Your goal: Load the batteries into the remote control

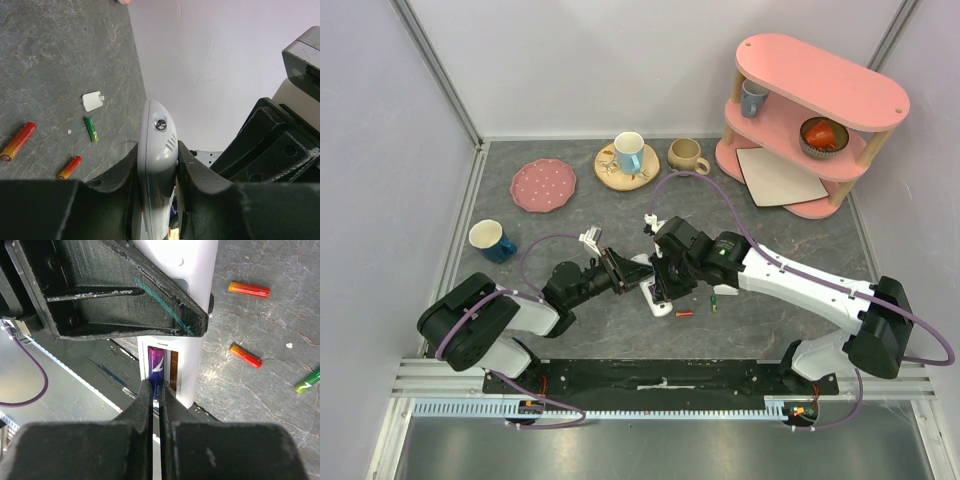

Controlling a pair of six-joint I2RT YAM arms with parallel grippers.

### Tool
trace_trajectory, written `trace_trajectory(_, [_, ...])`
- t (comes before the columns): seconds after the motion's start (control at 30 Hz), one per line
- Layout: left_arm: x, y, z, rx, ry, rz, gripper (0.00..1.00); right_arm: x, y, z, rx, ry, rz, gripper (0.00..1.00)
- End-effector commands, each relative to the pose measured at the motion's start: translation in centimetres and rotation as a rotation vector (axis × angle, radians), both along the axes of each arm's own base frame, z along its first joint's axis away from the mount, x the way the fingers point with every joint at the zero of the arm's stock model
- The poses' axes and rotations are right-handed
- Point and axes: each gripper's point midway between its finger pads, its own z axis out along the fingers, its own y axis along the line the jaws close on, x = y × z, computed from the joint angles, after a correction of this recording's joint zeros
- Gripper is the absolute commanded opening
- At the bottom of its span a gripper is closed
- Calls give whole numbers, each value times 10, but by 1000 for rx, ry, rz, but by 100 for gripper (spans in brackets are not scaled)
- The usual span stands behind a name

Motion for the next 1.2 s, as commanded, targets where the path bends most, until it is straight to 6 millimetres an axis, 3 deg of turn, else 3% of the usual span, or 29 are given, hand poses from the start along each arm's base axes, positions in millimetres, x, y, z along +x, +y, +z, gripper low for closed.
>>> trace_trajectory(0.0, [-27,3,115,-308,-376,-63,2,11,27,11,107,-43,-10,0])
trace_trajectory(0.47, [-30,2,122,-331,-381,-68,2,9,30,-4,99,-9,2,0])
trace_trajectory(0.63, [-32,-1,125,-338,-382,-72,2,9,36,0,140,-7,-15,0])
trace_trajectory(1.17, [-28,3,119,-329,-367,-14,2,12,44,10,208,-5,-60,16])
